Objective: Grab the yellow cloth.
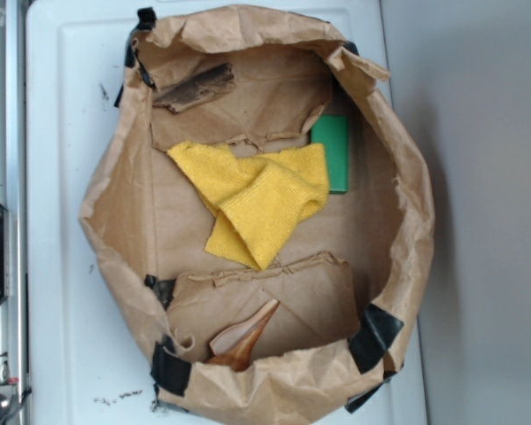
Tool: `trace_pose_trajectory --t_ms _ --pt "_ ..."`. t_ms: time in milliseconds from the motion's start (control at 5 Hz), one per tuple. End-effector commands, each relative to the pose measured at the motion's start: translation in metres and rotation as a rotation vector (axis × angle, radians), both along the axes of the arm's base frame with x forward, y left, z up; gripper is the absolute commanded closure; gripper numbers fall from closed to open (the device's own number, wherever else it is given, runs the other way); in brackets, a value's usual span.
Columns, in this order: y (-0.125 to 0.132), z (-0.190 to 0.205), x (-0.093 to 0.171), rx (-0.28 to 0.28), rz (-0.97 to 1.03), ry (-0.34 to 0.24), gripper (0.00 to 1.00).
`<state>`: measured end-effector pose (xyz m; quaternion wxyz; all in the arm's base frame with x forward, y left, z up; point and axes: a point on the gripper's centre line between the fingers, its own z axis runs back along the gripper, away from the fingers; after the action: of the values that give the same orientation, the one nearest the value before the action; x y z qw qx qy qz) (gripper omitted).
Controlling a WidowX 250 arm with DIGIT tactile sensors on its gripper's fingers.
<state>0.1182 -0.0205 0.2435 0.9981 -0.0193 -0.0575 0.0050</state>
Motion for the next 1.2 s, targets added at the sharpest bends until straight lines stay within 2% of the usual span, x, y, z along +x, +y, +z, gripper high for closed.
trace_pose_trajectory --t_ms 0,200,400,600,800,1000 --pt "0.0 0.0 0.0 0.0 0.0 0.0 0.0" --pt "0.009 0.003 0.05 -0.078 0.06 0.032 0.0" --pt "0.011 0.001 0.099 -0.047 0.09 -0.016 0.0" --pt "0.017 -0.014 0.149 -0.045 0.042 -0.097 0.0" --pt "0.026 -0.036 0.169 -0.059 -0.122 -0.148 0.0" --pt "0.037 -0.07 0.178 -0.056 -0.184 -0.105 0.0"
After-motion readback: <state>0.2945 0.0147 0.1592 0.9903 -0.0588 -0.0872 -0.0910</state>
